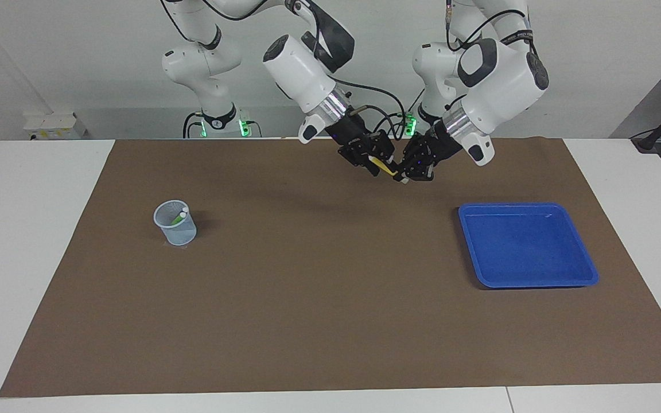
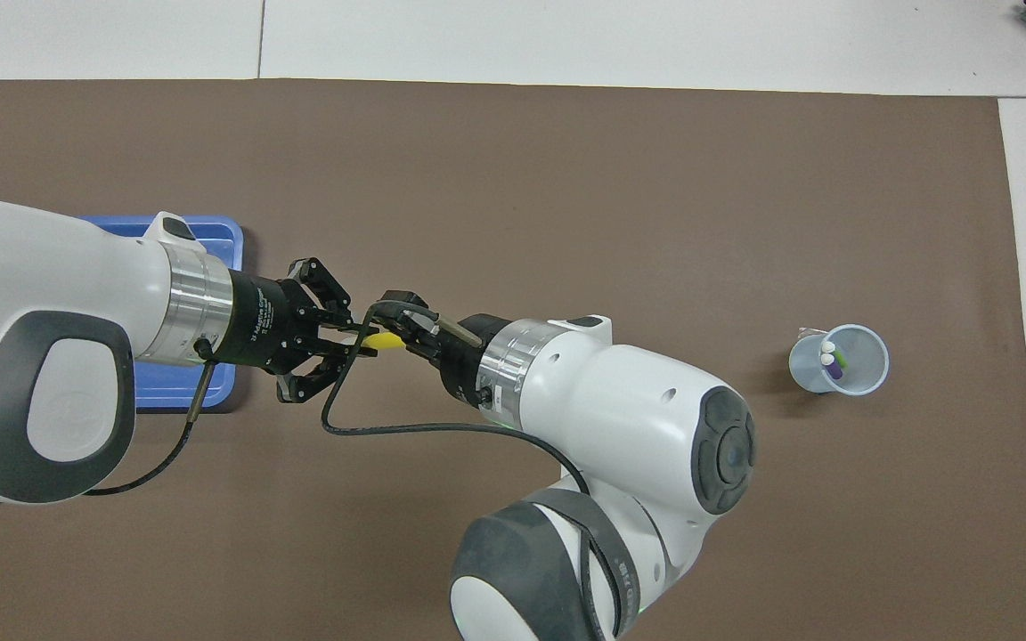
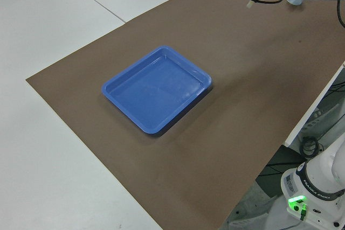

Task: Transfer and insert pens with both arms
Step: 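Grasp the yellow pen's free end with the right gripper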

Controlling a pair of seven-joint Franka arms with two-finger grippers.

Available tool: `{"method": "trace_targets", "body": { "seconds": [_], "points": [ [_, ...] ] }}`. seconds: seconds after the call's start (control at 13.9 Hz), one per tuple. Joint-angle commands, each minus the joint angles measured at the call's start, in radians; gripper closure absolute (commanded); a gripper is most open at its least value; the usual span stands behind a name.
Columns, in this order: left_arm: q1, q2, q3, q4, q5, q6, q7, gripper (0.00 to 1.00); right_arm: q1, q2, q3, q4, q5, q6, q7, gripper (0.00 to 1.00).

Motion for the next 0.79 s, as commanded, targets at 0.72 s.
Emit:
{"method": "trace_targets", "body": {
  "seconds": [0.72],
  "points": [
    [-0.014, -0.039, 0.011, -0.032, -0.017, 0.006, -0.012, 1.0, 0.004, -0.001, -0.002, 0.004, 0.014, -0.023, 0.005, 0.7]
  ]
}}
